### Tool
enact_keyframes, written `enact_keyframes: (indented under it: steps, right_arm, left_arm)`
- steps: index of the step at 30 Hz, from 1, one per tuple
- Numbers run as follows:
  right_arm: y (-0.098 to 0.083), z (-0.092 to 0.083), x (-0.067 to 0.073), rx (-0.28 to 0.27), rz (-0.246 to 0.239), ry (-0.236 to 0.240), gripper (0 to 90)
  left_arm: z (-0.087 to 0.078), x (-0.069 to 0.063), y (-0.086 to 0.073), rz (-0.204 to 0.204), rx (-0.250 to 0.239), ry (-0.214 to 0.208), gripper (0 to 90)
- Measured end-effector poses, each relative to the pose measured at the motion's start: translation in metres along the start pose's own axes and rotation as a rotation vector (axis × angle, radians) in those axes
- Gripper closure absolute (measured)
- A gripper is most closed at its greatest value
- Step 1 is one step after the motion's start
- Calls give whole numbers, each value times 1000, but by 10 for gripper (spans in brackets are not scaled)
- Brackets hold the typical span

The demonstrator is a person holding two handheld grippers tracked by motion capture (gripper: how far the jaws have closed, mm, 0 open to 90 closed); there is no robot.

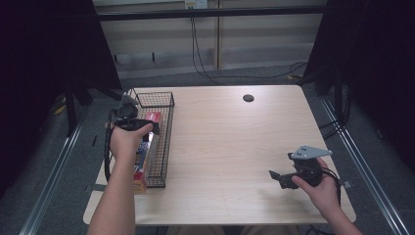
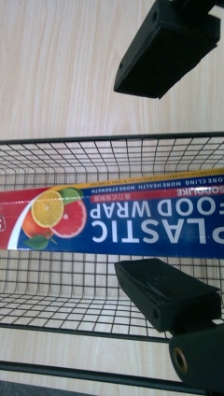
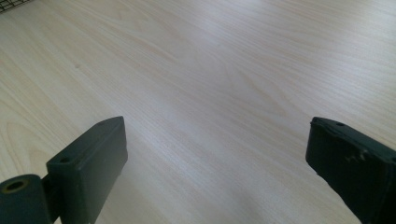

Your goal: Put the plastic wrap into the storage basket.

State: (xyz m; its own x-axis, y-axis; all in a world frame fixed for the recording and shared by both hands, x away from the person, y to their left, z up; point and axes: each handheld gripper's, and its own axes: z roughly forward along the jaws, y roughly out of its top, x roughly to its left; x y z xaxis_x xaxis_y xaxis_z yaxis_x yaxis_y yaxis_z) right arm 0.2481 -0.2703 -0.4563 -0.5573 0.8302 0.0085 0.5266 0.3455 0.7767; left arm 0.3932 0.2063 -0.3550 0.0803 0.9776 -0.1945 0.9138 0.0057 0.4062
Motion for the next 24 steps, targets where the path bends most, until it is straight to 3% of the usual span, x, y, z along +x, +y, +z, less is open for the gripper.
enact_keyframes:
  steps: [5, 11, 24]
  right_arm:
    - [0, -1, 1, 2, 1, -1, 53]
    - [0, 0, 2, 2, -7, -2, 53]
    - [0, -1, 2, 2, -5, -1, 54]
  left_arm:
    - [-3, -4, 1, -2, -6, -15, 117]
    - [-9, -10, 4, 29, -13, -34, 118]
    - [-15, -27, 6, 53, -28, -81, 120]
